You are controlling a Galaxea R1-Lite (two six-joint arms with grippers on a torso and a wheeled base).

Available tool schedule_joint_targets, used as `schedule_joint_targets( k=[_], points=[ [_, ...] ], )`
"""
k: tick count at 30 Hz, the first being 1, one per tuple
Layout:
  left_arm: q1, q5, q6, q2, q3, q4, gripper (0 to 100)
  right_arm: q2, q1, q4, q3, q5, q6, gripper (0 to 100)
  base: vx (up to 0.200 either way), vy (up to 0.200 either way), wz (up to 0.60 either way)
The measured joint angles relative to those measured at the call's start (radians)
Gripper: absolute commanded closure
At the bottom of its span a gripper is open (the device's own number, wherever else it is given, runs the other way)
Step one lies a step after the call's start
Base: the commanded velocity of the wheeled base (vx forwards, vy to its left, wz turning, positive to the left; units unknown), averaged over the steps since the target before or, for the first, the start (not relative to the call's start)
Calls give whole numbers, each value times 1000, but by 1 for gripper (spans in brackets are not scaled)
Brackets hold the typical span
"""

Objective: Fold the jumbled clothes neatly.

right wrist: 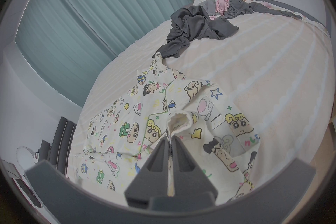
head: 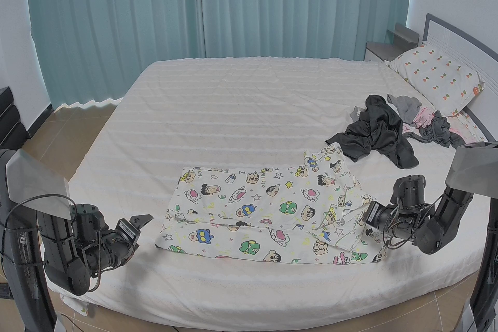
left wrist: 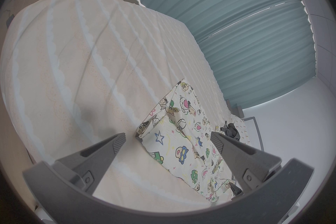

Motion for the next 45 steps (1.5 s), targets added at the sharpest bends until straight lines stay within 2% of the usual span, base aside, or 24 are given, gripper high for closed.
schedule_joint_targets(
  k=[5,14,21,22,26,36,45],
  points=[
    [0,0,0,0,0,0,0,-52,18,82,11,-45,0,100,0,0,0],
    [0,0,0,0,1,0,0,-85,79,77,156,-73,6,100,0,0,0],
    [0,0,0,0,0,0,0,-72,146,74,191,-103,119,100,0,0,0],
    [0,0,0,0,0,0,0,-66,157,74,193,-121,127,0,0,0,0],
    [0,0,0,0,0,0,0,-47,182,74,204,-143,137,0,0,0,0],
    [0,0,0,0,0,0,0,-85,199,36,248,-143,123,0,0,0,0],
    [0,0,0,0,1,0,0,-232,270,19,214,-108,80,0,0,0,0]
  ],
)
